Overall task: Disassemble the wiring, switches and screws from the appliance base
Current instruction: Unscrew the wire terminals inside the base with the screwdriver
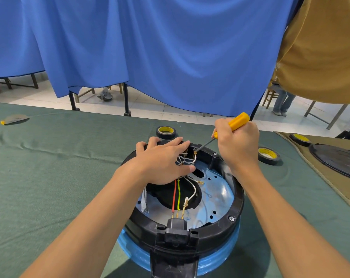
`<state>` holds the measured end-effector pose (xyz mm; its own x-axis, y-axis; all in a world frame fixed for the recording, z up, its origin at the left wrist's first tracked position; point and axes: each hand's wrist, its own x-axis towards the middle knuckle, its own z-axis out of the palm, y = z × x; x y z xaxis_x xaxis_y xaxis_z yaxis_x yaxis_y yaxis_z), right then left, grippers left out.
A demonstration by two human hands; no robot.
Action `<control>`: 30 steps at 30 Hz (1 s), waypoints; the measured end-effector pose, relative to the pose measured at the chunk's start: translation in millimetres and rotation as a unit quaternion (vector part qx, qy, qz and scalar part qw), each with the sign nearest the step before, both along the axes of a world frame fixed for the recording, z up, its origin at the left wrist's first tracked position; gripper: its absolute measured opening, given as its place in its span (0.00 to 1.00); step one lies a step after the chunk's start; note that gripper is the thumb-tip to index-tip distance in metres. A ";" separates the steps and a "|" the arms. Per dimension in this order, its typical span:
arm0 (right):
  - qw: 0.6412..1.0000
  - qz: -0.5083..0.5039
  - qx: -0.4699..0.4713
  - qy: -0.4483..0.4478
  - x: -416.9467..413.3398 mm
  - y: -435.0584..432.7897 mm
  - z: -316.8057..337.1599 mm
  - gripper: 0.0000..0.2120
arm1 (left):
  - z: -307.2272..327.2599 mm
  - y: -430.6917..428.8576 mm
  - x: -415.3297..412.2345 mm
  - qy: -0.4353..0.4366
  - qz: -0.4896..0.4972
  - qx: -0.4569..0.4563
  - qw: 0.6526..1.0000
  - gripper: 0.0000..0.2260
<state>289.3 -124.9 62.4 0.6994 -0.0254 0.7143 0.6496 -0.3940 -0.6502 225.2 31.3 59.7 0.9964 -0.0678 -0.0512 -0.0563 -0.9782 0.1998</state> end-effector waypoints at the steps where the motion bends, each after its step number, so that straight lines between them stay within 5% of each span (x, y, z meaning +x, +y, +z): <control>1: 1.000 -0.001 0.002 -0.003 -0.3 0.1 0.1 0.19 | 0.0 -0.3 0.0 -0.001 0.001 0.001 1.000 0.31; 7: 0.993 -0.008 -0.061 -0.099 -6.8 3.0 1.2 0.21 | -0.3 -0.7 0.5 -0.008 0.002 0.005 1.000 0.31; 11: 0.999 -0.014 -0.034 -0.014 3.3 4.4 6.2 0.19 | -0.7 -0.9 0.2 -0.010 0.001 0.003 1.000 0.31; 16: 0.971 0.015 0.142 0.190 29.7 6.7 9.2 0.15 | -0.5 -0.2 -0.3 -0.008 0.001 -0.003 1.000 0.31; 21: 0.946 0.013 0.224 0.233 30.6 4.1 4.6 0.14 | -0.8 0.4 0.3 -0.008 0.003 -0.012 1.000 0.30; 27: 0.998 0.019 0.004 0.054 0.5 -8.3 3.2 0.19 | -4.5 2.0 2.6 -0.015 0.002 -0.017 1.000 0.30; 30: 0.997 0.036 -0.051 0.049 -12.1 -18.1 3.9 0.17 | -5.2 4.8 4.0 -0.015 -0.007 -0.016 1.000 0.31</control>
<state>277.2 -143.1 66.3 0.7629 0.0958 0.6394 0.6143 -0.4157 -0.6707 229.2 36.1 54.4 0.9963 -0.0835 -0.0182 -0.0772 -0.9706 0.2280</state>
